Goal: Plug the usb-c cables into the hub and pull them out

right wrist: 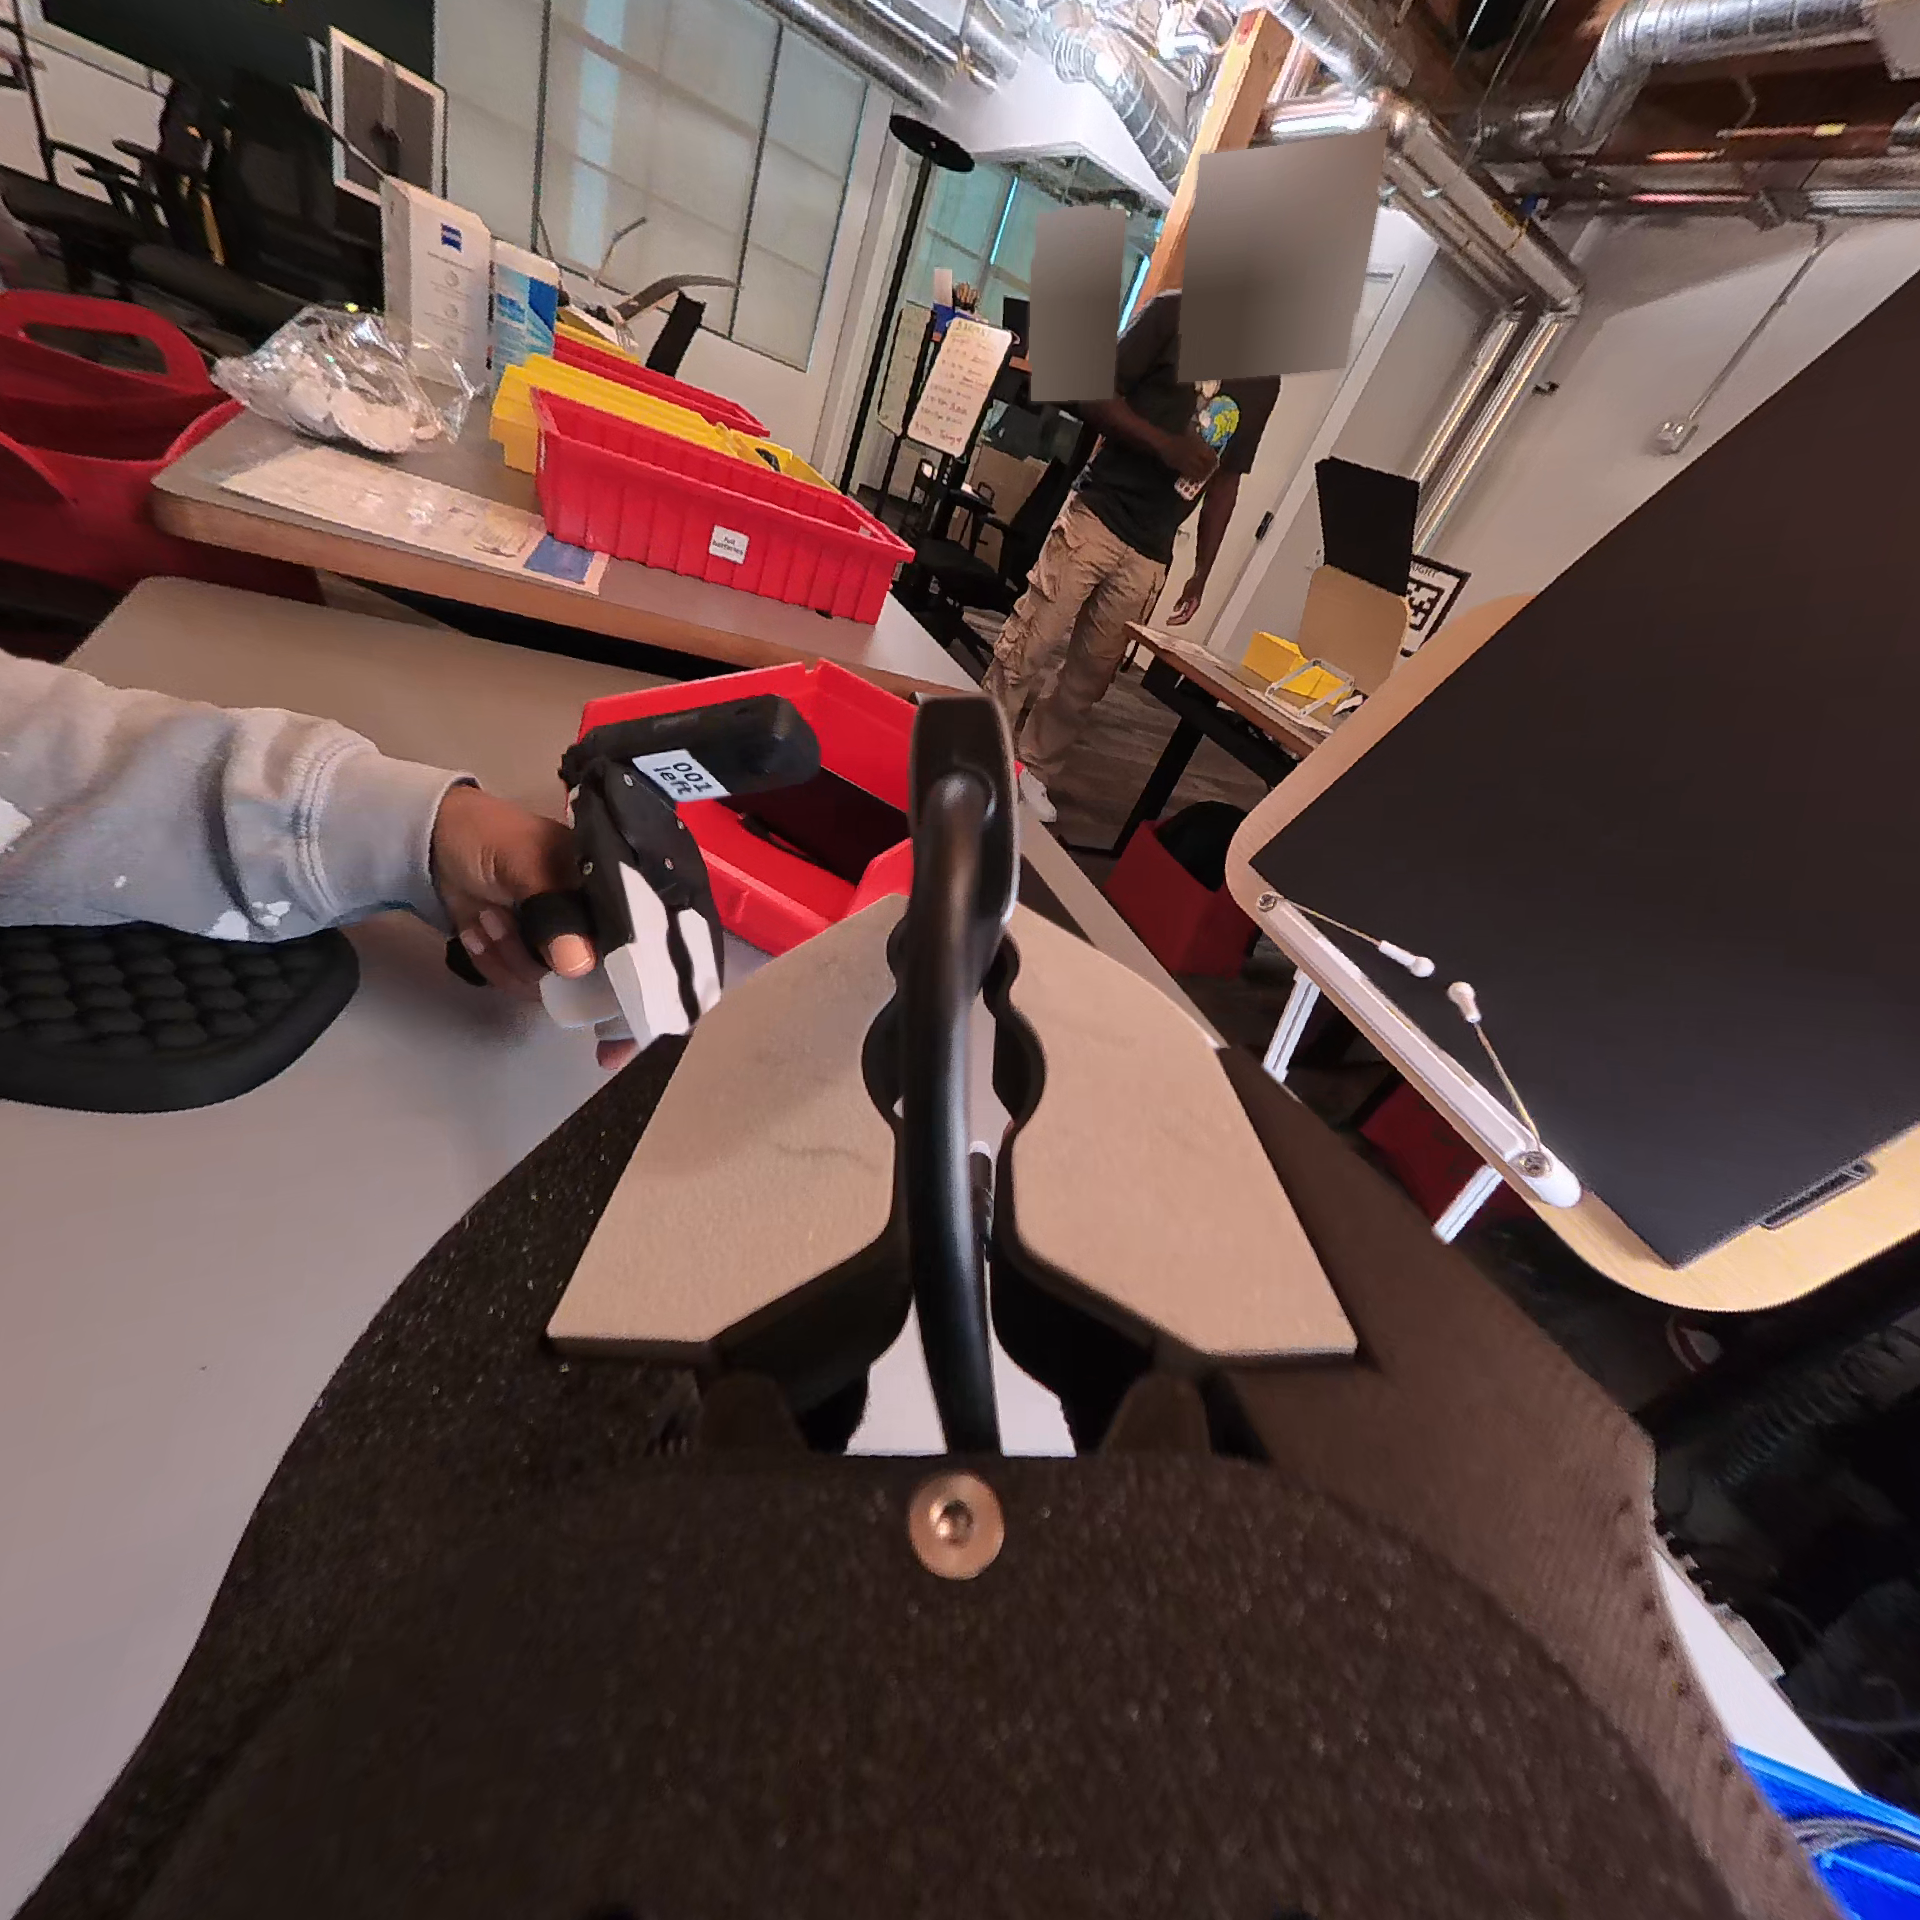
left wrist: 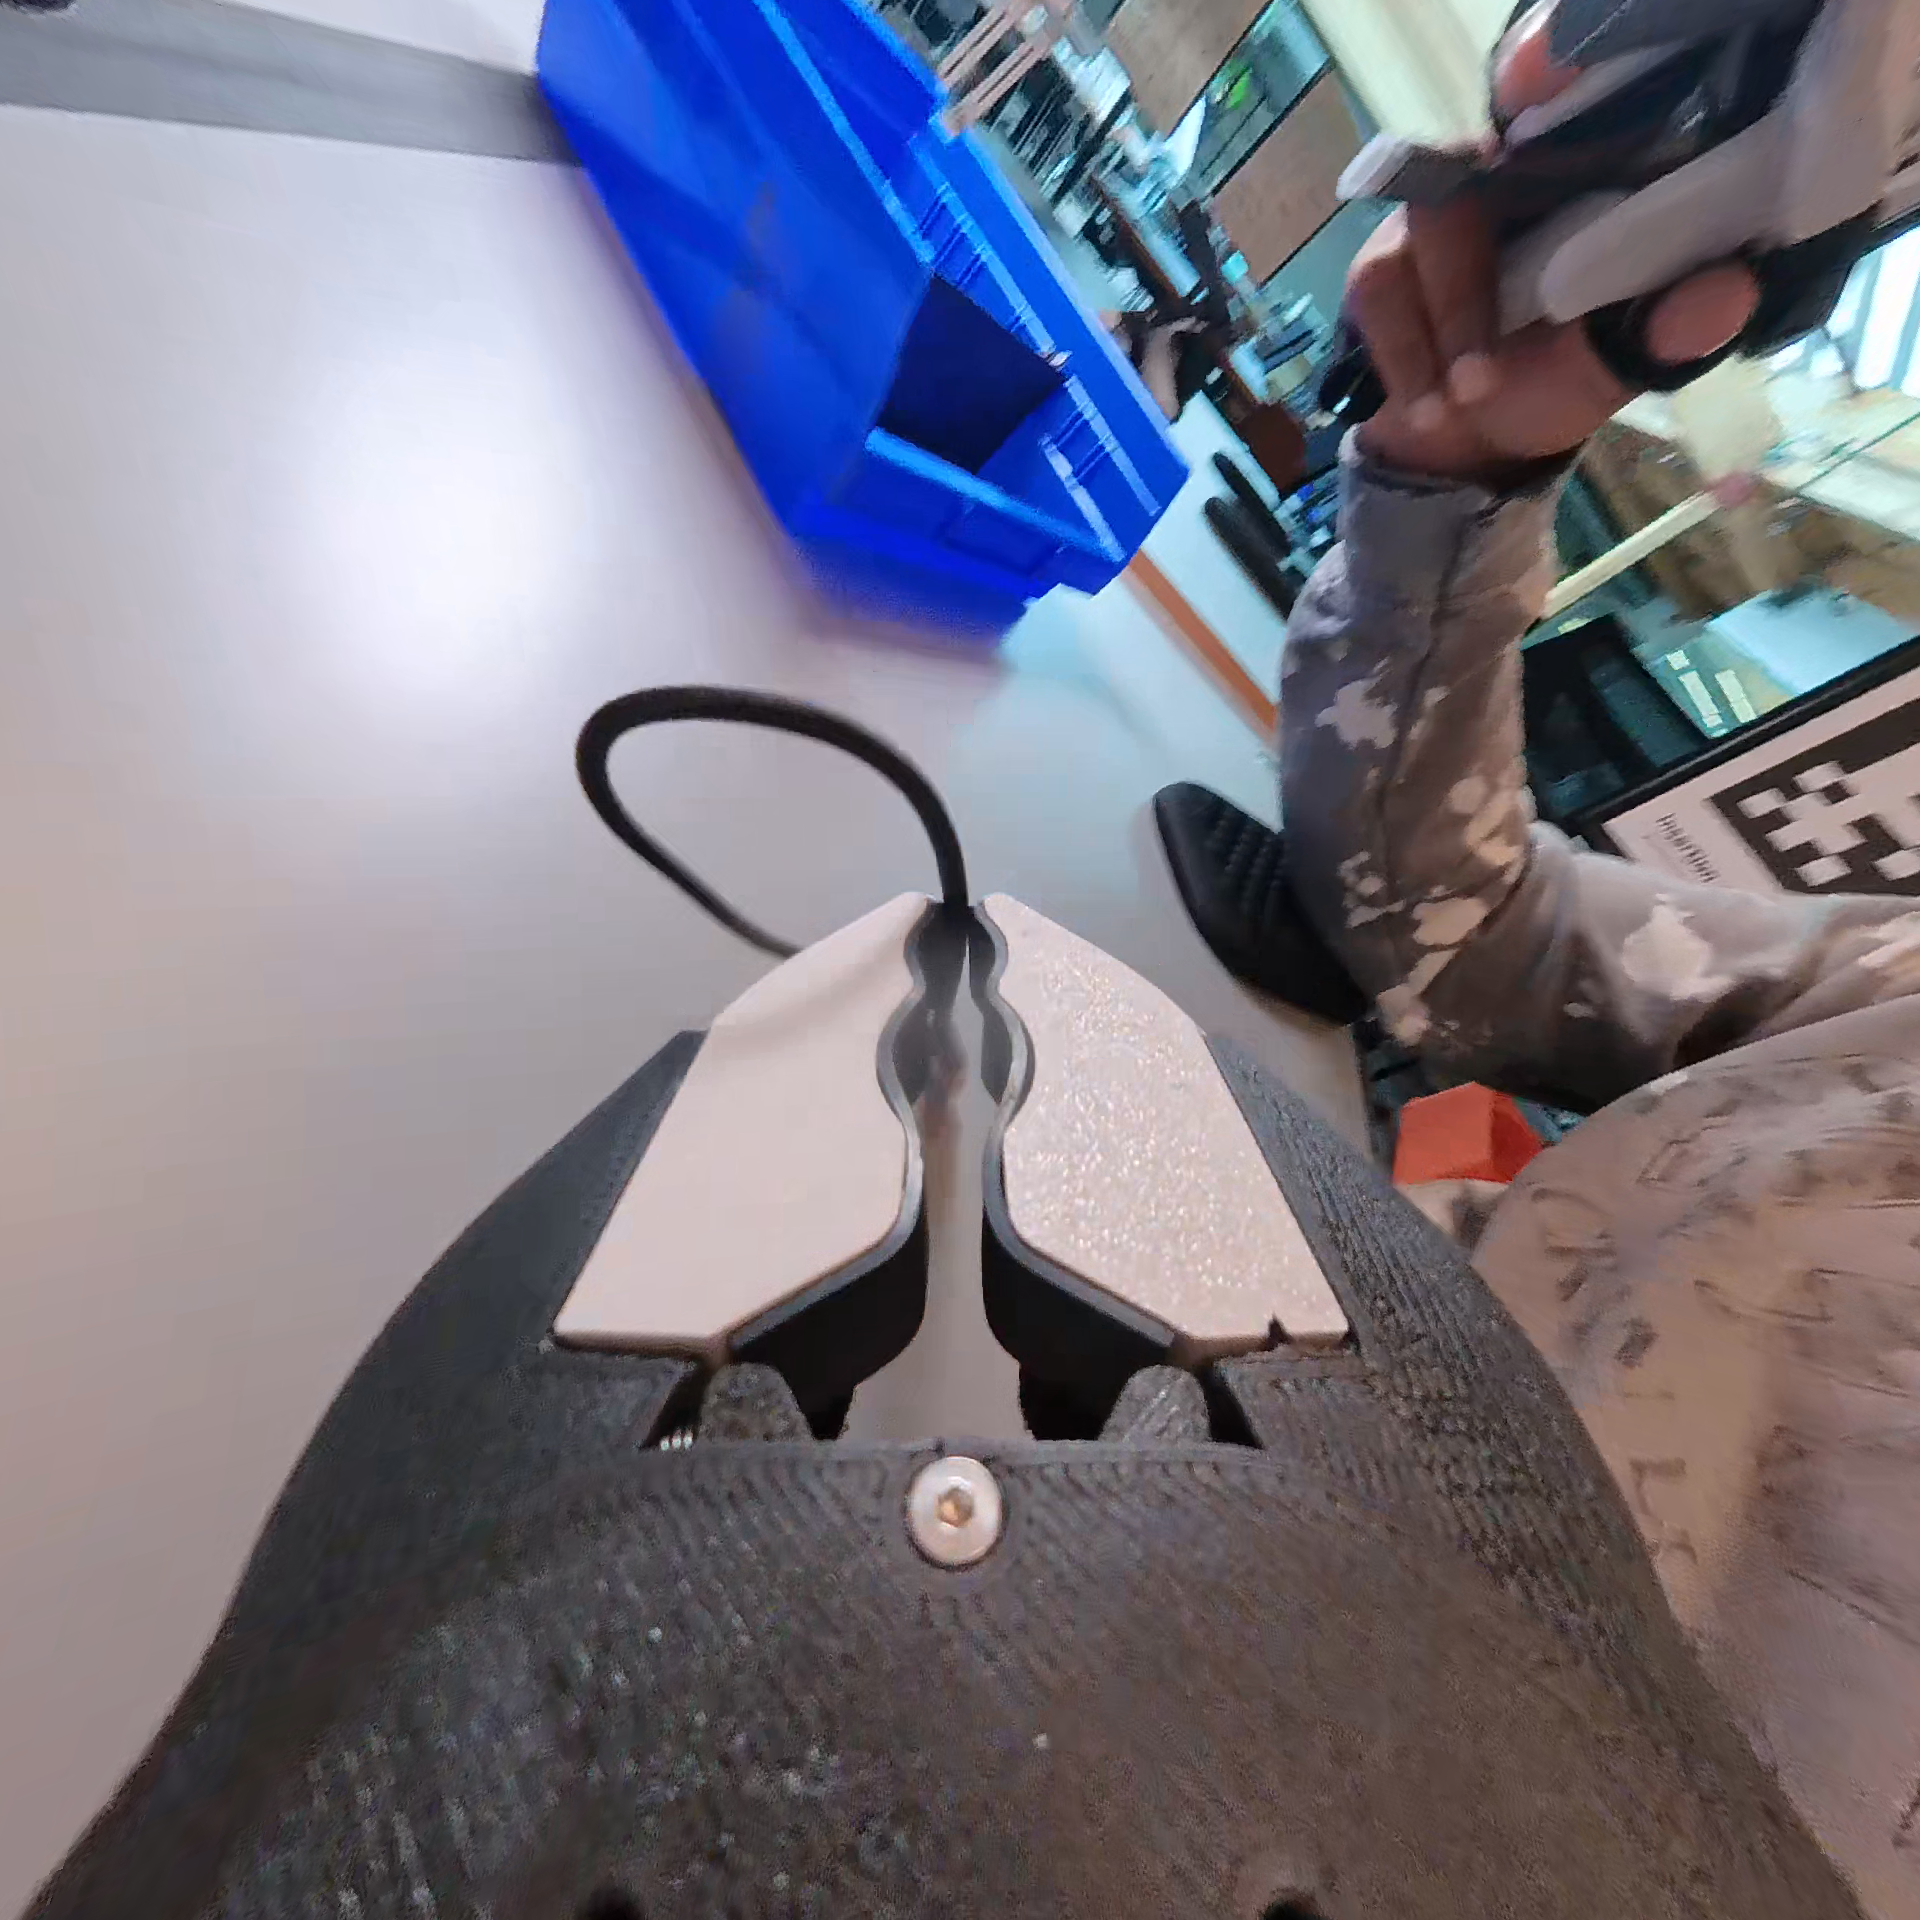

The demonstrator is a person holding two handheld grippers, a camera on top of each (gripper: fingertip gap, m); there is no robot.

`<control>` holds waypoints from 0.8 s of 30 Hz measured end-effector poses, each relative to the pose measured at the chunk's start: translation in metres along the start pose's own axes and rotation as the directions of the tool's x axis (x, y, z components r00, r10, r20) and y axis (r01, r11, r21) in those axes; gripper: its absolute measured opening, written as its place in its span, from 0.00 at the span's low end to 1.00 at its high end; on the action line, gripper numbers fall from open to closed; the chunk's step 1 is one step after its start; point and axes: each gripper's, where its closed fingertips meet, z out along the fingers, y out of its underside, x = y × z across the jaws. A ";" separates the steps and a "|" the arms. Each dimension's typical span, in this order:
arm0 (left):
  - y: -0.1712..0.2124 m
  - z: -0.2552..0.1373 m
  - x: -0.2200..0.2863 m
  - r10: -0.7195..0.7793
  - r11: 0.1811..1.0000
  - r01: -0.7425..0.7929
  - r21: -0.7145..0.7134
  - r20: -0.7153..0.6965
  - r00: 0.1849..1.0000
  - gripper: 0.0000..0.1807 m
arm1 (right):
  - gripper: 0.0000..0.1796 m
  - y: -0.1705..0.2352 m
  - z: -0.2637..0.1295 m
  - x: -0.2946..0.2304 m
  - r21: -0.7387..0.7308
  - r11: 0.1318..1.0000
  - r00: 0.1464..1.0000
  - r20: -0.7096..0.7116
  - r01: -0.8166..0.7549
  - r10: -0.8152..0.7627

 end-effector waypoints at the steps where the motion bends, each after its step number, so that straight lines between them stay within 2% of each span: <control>1: 0.006 -0.002 -0.004 0.005 0.999 -0.004 -0.035 0.030 1.000 0.03 | 0.06 0.001 0.001 -0.001 -0.006 1.000 1.000 0.002 0.000 0.000; 3: 0.018 -0.008 -0.013 0.042 0.992 -0.028 -0.124 0.113 0.993 0.04 | 0.06 0.003 0.002 -0.001 -0.011 1.000 1.000 0.005 0.000 0.000; 6: 0.030 -0.027 -0.025 0.190 0.957 -0.117 -0.266 0.268 0.945 0.06 | 0.06 0.005 0.003 -0.001 -0.013 1.000 1.000 0.007 -0.006 0.006; 9: 0.014 -0.045 -0.023 0.342 0.928 -0.249 -0.277 0.369 0.864 0.09 | 0.06 0.005 0.002 0.000 -0.007 1.000 1.000 0.011 -0.015 0.015; 11: 0.002 -0.038 -0.008 0.429 0.898 -0.359 -0.256 0.326 0.842 0.09 | 0.06 0.006 0.003 -0.001 -0.006 1.000 1.000 0.020 -0.023 0.023; 13: -0.001 -0.019 0.000 0.538 0.834 -0.457 -0.308 0.273 0.797 0.10 | 0.06 0.009 0.003 -0.002 -0.017 0.999 0.999 0.030 -0.027 0.028; 16: 0.010 0.015 -0.009 0.712 0.665 -0.578 -0.473 0.167 0.682 0.11 | 0.06 0.013 0.002 -0.002 -0.043 0.999 0.999 0.036 -0.021 0.022; 19: 0.024 0.044 -0.024 0.750 0.573 -0.616 -0.541 0.042 0.660 0.13 | 0.06 0.016 -0.003 0.002 -0.059 0.998 0.999 0.027 -0.018 0.020; 24: 0.032 0.066 -0.026 0.777 0.515 -0.697 -0.499 -0.072 0.626 0.13 | 0.07 0.021 -0.015 0.017 -0.055 0.997 0.999 -0.007 -0.047 0.046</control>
